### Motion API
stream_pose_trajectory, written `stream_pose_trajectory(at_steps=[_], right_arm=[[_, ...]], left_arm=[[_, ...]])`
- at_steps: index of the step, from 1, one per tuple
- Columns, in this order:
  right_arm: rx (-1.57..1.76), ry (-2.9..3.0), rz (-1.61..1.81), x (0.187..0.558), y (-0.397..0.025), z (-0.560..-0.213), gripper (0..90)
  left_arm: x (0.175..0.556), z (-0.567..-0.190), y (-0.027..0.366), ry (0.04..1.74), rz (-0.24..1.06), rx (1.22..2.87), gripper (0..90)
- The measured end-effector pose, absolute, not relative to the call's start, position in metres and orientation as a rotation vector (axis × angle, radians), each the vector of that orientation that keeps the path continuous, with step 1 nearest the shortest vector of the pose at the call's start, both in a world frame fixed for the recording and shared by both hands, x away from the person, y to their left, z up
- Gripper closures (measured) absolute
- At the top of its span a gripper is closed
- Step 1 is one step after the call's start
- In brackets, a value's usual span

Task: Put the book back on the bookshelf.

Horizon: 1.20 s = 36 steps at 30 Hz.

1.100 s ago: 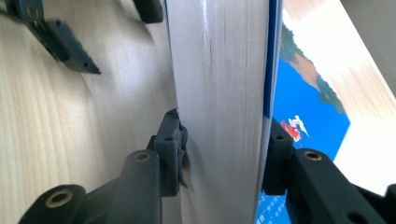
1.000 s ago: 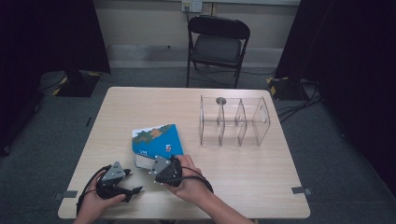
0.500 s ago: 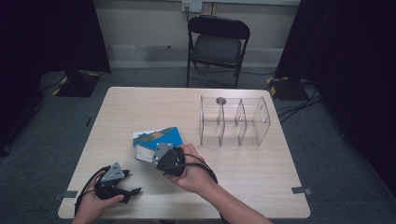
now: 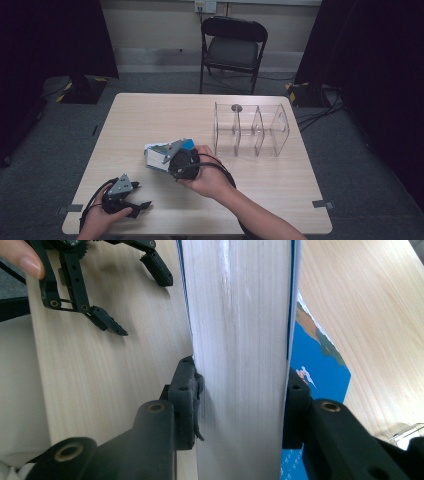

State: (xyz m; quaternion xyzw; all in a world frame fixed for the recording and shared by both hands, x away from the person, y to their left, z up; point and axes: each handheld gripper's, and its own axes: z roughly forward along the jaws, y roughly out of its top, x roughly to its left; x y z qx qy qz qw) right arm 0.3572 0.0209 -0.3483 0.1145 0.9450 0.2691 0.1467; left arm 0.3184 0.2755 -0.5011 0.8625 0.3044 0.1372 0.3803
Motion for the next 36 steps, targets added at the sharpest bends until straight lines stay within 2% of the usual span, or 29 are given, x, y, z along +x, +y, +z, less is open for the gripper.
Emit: stream_pose_trajectory(at_steps=[36], right_arm=[[0.473,2.888,0.754,0.375,0.008,-0.302,61.8]], left_arm=[[0.319,-0.501,0.276,0.778,0.342,2.2,14.6]])
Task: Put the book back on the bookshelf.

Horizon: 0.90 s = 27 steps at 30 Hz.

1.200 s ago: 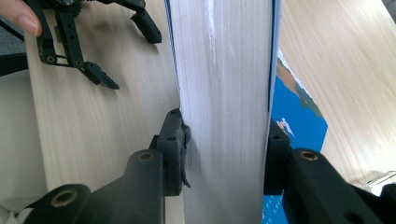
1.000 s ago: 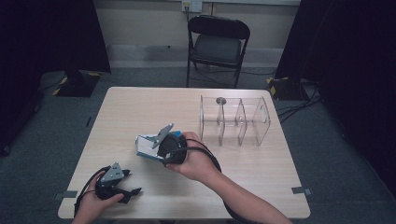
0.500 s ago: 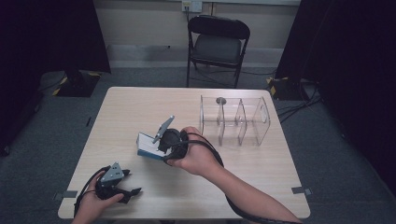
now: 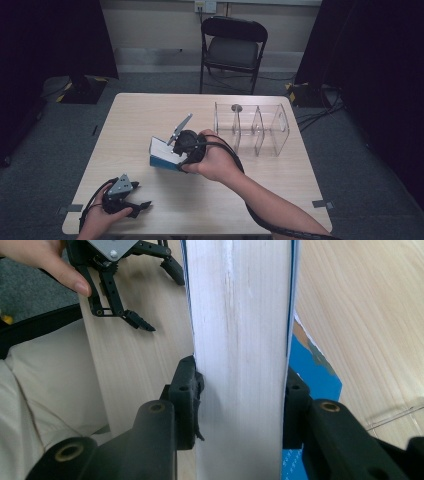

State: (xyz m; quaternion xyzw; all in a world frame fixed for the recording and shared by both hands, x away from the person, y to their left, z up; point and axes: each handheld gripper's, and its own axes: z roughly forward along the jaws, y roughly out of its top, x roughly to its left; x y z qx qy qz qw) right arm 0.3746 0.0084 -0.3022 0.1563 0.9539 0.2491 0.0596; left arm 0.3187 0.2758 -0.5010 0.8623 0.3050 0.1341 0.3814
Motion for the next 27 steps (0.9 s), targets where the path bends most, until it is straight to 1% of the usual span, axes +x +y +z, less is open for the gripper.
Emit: stream_pose_trajectory(at_steps=[27], right_arm=[[0.539,2.956,0.722,0.374,-0.002,-0.279,61.8]], left_arm=[[0.319,-0.501,0.276,0.772,0.338,2.203,14.5]])
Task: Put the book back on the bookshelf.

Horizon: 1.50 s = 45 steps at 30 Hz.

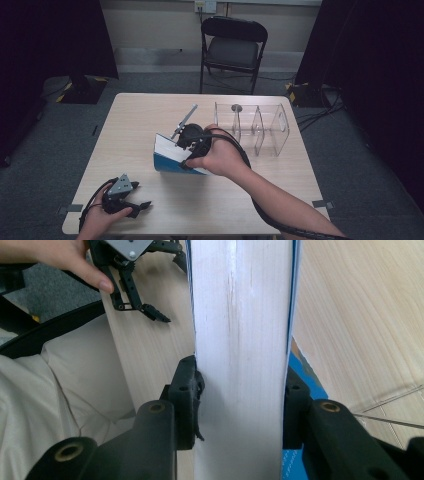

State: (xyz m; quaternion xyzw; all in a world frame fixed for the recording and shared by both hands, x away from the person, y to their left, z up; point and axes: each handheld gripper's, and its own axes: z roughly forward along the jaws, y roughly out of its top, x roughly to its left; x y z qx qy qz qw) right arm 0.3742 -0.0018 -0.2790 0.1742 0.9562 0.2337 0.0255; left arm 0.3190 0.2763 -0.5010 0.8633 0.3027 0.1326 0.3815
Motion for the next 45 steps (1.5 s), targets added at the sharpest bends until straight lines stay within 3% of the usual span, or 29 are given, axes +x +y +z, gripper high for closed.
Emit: stream_pose_trajectory(at_steps=[26,45], right_arm=[[0.633,3.01,0.737,0.383,-0.002,-0.264,61.0],[0.399,2.973,0.774,0.404,0.004,-0.262,56.2]], left_arm=[[0.319,-0.501,0.277,0.774,0.339,2.203,14.5],[0.319,-0.501,0.277,0.784,0.345,2.207,14.6]])
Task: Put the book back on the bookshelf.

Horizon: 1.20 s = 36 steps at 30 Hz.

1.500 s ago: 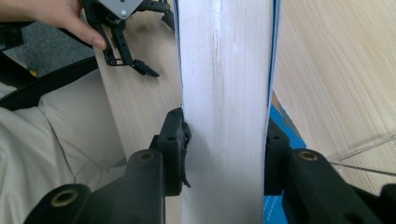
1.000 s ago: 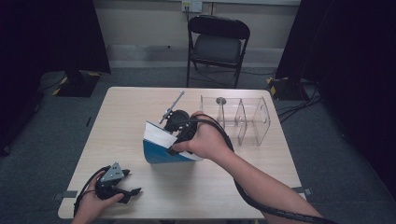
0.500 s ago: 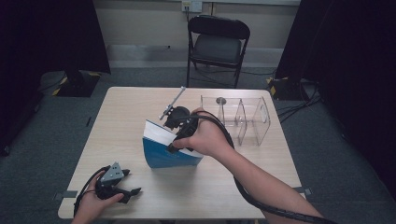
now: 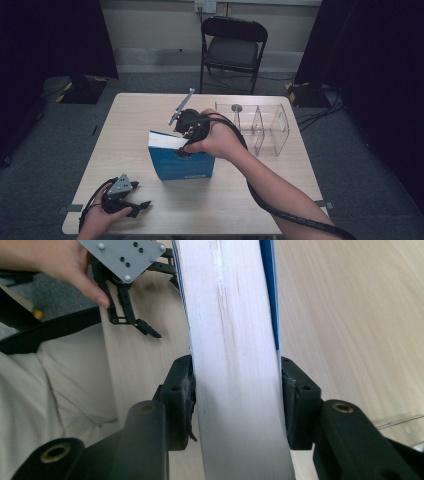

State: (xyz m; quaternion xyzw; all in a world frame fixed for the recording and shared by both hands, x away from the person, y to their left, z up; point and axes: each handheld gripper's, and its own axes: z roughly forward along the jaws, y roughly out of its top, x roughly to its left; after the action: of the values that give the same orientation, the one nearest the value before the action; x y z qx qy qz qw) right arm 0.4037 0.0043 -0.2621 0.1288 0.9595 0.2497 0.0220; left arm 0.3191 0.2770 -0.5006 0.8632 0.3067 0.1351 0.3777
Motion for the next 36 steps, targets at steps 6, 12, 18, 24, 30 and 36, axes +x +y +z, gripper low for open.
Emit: stream_pose_trajectory(at_steps=[6,12,18,24,30,36], right_arm=[[0.364,2.961,0.774,0.408,0.005,-0.266,53.4],[0.355,2.934,0.708,0.412,0.003,-0.274,56.2],[0.592,2.937,0.709,0.418,0.004,-0.271,58.6],[0.587,2.952,0.688,0.422,0.006,-0.27,56.0],[0.536,2.944,0.682,0.421,0.001,-0.272,49.1],[0.49,2.935,0.64,0.422,-0.009,-0.275,45.2]], left_arm=[[0.319,-0.501,0.277,0.781,0.344,2.198,14.6],[0.319,-0.501,0.278,0.788,0.346,2.202,14.6],[0.319,-0.501,0.279,0.79,0.349,2.197,14.6],[0.319,-0.501,0.28,0.789,0.347,2.197,14.6],[0.319,-0.501,0.28,0.795,0.354,2.203,14.6],[0.319,-0.5,0.28,0.797,0.355,2.21,14.6]])
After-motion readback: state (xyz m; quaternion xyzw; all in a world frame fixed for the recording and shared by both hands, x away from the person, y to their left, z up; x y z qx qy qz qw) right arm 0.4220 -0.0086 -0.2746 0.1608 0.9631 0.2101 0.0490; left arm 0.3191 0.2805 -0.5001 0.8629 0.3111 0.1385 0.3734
